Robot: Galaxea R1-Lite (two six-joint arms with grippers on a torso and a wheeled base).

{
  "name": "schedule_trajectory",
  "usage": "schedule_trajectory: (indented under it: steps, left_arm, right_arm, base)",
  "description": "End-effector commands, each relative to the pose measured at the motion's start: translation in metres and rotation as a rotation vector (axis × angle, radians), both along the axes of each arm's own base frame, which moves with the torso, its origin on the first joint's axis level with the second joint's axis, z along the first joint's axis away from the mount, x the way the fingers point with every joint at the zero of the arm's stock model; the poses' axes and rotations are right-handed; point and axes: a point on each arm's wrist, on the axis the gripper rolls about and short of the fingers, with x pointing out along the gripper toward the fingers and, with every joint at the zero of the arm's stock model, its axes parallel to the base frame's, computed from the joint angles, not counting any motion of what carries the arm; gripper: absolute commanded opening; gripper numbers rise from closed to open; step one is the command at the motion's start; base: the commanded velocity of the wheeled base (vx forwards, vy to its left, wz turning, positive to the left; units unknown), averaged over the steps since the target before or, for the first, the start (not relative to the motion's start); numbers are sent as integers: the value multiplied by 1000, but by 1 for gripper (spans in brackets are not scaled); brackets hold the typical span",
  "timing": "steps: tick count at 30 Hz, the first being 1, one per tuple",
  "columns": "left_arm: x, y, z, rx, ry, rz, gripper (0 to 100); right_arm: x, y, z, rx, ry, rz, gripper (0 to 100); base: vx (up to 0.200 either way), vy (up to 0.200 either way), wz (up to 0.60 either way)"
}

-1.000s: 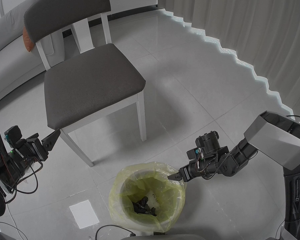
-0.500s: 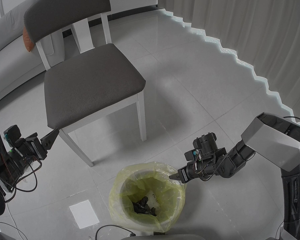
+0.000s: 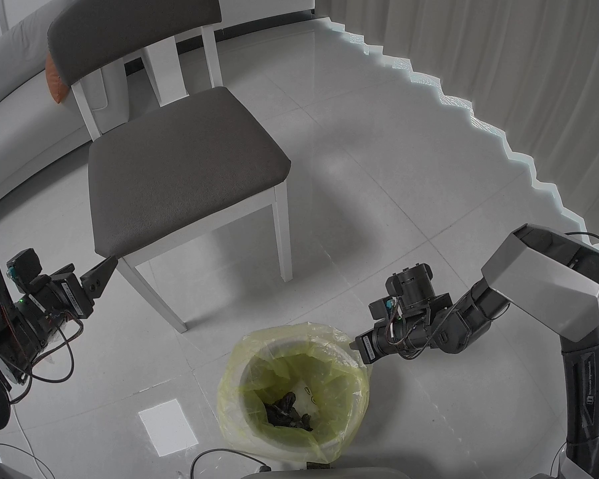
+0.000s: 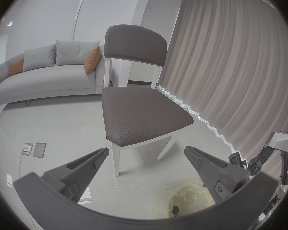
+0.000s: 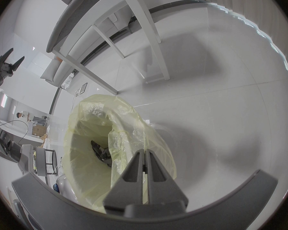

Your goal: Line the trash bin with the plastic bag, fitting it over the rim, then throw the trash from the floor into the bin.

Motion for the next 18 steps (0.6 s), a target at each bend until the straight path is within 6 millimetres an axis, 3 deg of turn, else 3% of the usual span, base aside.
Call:
schedule_trajectory:
  steps: [1,11,18]
  left_arm:
    - [0,0,0,0,1,1,100]
    - [2,0,1,-1,-2,-2,100]
    - [3,-1,-1,0,6,-6,100]
  right_arm:
    - [10,-1,-11,-4,6,-11,0]
    - [33,-9,-26,-44,75,-44,0]
    - [34,-10,-28,-53,77,-38,0]
  base:
    - [0,0,0]
    - [0,0,0]
    - [0,0,0]
